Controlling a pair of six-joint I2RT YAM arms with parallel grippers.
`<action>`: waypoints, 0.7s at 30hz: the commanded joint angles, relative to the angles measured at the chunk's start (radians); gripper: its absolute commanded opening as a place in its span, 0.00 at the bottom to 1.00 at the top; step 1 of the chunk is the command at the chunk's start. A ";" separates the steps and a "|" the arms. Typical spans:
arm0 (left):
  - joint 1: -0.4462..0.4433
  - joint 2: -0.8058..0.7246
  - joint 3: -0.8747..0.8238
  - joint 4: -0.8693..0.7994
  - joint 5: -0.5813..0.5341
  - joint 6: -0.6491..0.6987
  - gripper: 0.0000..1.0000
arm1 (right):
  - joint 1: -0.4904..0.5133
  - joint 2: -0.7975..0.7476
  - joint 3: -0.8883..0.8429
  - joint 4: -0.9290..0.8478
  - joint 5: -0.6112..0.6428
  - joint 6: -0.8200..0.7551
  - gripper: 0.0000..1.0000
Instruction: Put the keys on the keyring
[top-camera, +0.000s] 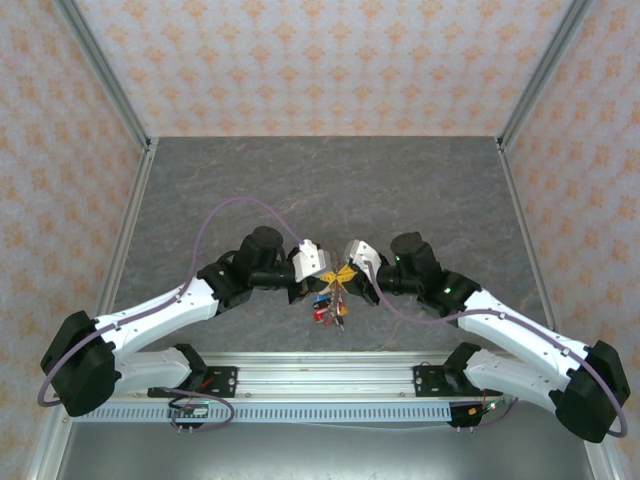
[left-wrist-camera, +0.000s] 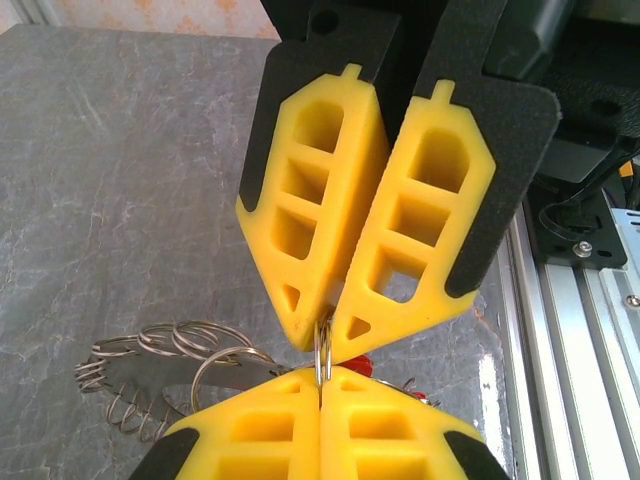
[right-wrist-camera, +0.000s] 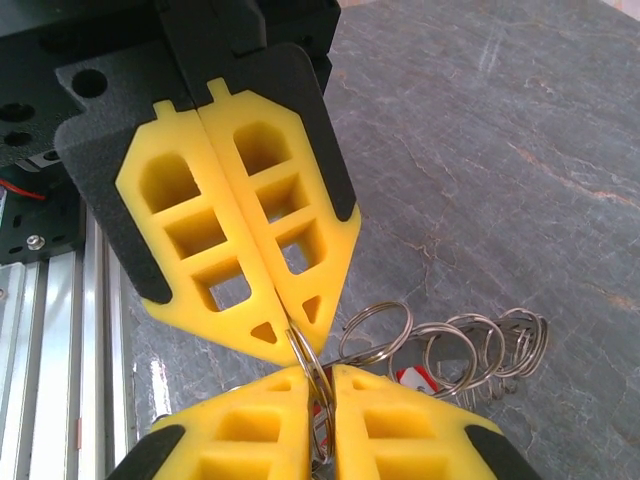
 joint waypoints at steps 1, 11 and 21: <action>0.000 -0.035 -0.003 0.119 0.048 -0.020 0.00 | -0.013 -0.019 -0.016 0.076 -0.016 0.026 0.12; 0.001 -0.047 -0.026 0.160 0.059 -0.037 0.00 | -0.036 -0.024 -0.062 0.132 -0.028 0.048 0.12; 0.002 -0.059 -0.032 0.148 0.026 -0.029 0.00 | -0.065 -0.022 -0.063 0.137 -0.059 0.053 0.00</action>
